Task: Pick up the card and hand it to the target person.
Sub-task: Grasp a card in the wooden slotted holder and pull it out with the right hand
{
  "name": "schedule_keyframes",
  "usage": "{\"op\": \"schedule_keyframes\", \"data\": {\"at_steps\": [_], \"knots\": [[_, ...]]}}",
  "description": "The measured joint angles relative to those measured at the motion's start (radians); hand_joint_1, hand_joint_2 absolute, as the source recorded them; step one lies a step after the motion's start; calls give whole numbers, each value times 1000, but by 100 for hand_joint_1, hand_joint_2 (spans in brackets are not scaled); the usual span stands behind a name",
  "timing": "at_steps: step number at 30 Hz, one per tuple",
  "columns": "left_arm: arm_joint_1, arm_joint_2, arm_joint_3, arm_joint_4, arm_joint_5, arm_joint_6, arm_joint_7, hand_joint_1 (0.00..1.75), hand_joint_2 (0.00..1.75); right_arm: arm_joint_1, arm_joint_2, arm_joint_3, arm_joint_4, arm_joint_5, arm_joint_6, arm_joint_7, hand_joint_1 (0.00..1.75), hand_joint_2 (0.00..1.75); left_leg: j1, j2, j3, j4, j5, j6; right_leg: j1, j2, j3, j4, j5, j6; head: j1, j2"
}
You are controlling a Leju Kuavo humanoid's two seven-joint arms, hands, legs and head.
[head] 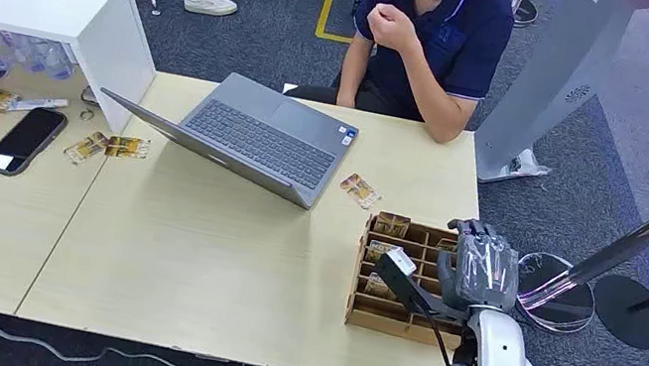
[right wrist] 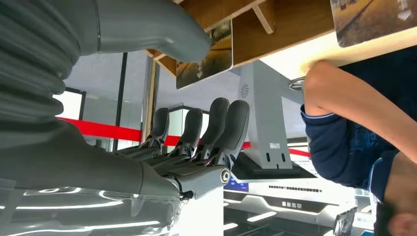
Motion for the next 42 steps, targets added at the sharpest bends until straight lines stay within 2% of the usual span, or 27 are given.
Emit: {"op": "schedule_keyframes", "data": {"at_steps": [9, 15, 18, 23, 25, 36, 42], "knots": [[0, 0, 0, 0, -2, -1, 2, 0, 0, -11, -2, 0, 25, 0, 2, 1, 90, 175, 0, 0, 0, 0, 0, 0, 0, 0, 0, 0, 0, 0, 0, 0], [0, 0, 0, 0, -3, -1, 4, 0, 0, -11, -2, 0, 47, 0, 2, 1, 101, 175, 0, 0, 0, 0, 0, 0, 0, 0, 0, 0, 0, 0, 0, 0], [0, 0, 0, 0, -3, -1, 4, 0, 0, -11, -2, 0, 57, -1, 1, 2, 121, 175, 0, 0, 0, 0, 0, 0, 0, 0, 0, 0, 0, 0, 0, 0], [0, 0, 0, 0, -3, -1, 4, 0, 0, -12, -2, -3, 72, -4, -3, 2, 168, 175, 0, 0, 0, 0, 0, 0, 0, 0, 0, 0, 0, 0, 0, 0], [0, 0, 0, 0, -3, -1, 4, 0, 0, -13, -2, -6, 76, -5, -6, 2, 175, 175, 0, 0, 0, 0, 0, 0, 0, 0, 0, 0, 0, 0, 0, 0], [0, 0, 0, 0, -1, -1, 7, 0, 0, -8, -2, -21, 76, 18, -82, -12, 175, 175, 0, 0, 0, 0, 0, 0, 0, 0, 0, 0, 0, 0, 0, 0], [1, 0, 0, 0, 0, 0, 11, 0, 0, -3, -4, -35, 3, 33, -95, -21, 175, 175, 0, 0, 0, 0, 0, 0, 0, 0, 0, 0, 0, 0, 0, 0]]}}
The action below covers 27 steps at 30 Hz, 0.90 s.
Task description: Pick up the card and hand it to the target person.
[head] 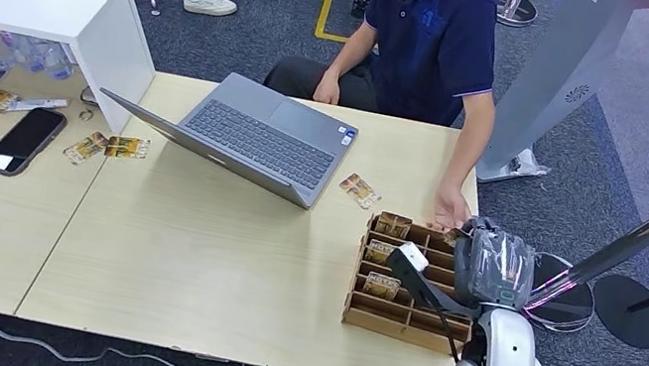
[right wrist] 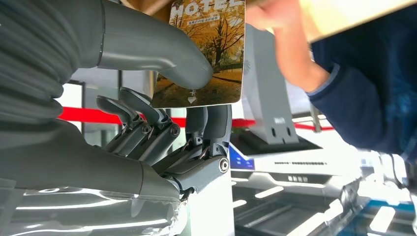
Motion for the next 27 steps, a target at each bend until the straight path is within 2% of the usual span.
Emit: {"op": "schedule_keyframes", "data": {"at_steps": [7, 12, 16, 25, 27], "knots": [[1, 2, -2, 0, -5, -1, 7, 0, 0, -31, -13, -8, -143, -64, 89, -16, 175, 175, 0, 0, 0, 0, 0, 0, 0, 0, 0, 0, 0, 0, 0, 0], [0, 5, -3, 0, -23, -8, 9, 0, 0, -93, -15, -3, -171, -111, 102, -42, 175, 175, 0, 0, 0, 0, 0, 0, 0, 0, 0, 0, 0, 0, 0, 0], [-1, 8, -15, 0, -40, -22, 9, 0, 0, -156, -11, 7, -122, -140, 70, -74, 175, 175, 0, 0, -1, 0, 0, 0, 0, 0, 1, 0, 0, 0, 0, 0], [-4, 10, -42, 0, -51, -33, 9, 0, 0, -274, 24, 29, 127, -120, -35, -99, 175, 175, 0, -1, -1, 0, 0, 0, 0, -2, 1, 0, 0, 0, 0, 0], [-3, 10, -47, 0, -51, -33, 9, 0, 0, -287, 30, 34, 177, -106, -43, -94, 91, 175, 0, -1, -1, 0, 0, 0, 0, -2, 1, 0, 0, 0, 0, 0]]}}
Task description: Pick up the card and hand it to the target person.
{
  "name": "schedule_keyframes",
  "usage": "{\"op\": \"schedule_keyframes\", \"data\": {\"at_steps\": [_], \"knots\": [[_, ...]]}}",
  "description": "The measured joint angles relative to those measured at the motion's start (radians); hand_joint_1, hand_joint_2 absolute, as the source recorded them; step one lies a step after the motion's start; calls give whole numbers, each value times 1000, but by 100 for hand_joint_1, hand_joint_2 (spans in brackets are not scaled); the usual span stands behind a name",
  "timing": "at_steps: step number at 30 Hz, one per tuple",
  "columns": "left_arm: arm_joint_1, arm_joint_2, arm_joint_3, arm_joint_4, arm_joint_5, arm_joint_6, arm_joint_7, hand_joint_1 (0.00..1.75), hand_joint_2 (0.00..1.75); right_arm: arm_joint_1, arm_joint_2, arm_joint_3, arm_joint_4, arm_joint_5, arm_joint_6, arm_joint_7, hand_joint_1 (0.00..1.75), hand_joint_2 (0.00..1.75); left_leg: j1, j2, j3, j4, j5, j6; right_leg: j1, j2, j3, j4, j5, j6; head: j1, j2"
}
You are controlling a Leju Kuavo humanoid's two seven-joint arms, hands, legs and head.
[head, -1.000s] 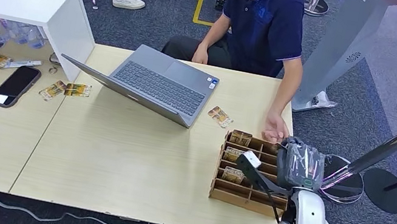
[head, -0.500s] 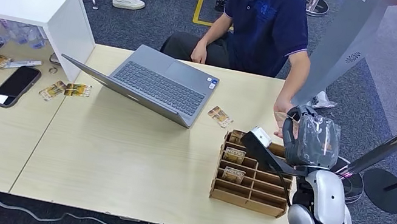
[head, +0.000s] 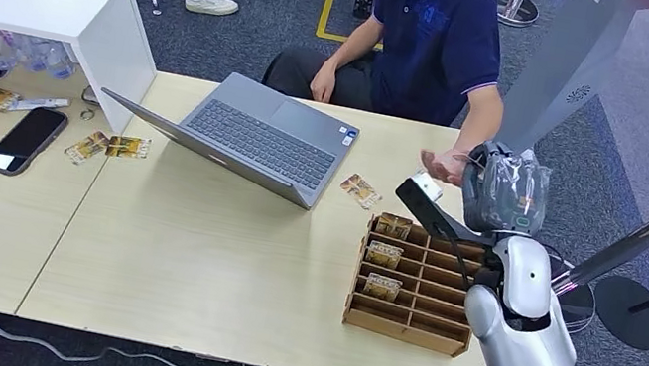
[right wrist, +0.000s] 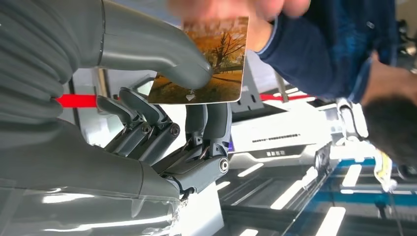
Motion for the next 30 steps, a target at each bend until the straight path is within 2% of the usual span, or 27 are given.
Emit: {"op": "schedule_keyframes", "data": {"at_steps": [2, 3, 8, 14, 19, 22, 30], "knots": [[0, 0, -4, 0, 1, 0, 0, 0, 0, -13, 6, 4, 44, 11, -1, 5, 4, 175, 0, 0, 0, 0, 0, 0, 0, 0, 0, 0, 0, 0, 0, 0], [0, 0, -8, 0, 1, 0, 0, 0, 0, -21, 11, 6, 70, 15, 1, 6, 0, 175, 0, 0, 0, 0, 0, 0, 0, 0, 0, 0, 0, 0, 0, 0], [0, 1, -24, 0, 6, 1, 0, 0, 0, -35, 28, 19, 172, 15, 18, 7, 0, 175, 0, -1, 0, 0, 0, 0, 0, 0, 0, 0, 0, 0, 0, 0], [1, 1, -25, 0, 38, 10, -6, 0, 0, 15, 33, 26, 150, -77, 44, 7, 0, 175, 0, -1, 1, 0, 0, 0, 0, 0, 0, 0, 0, 0, 0, 0], [2, -1, -25, 0, 71, 30, -23, 0, 0, 105, 34, -3, 26, -332, 63, -39, 0, 175, 0, 0, 1, 0, 0, 0, 0, 0, 0, 0, 0, 0, 0, 0], [3, -3, -25, 0, 94, 47, -35, 0, 0, 189, 34, -41, -100, -457, 70, -50, 0, 175, 0, 0, 1, 0, 0, 0, 0, 0, 0, 0, 0, 0, 0, 0], [3, -9, -20, 0, 124, 81, -49, 0, 0, 356, 15, -129, -357, -559, 82, -26, 0, 175, 0, 0, 1, 0, 0, 0, 0, 0, 0, 0, 0, 0, 0, 0]]}}
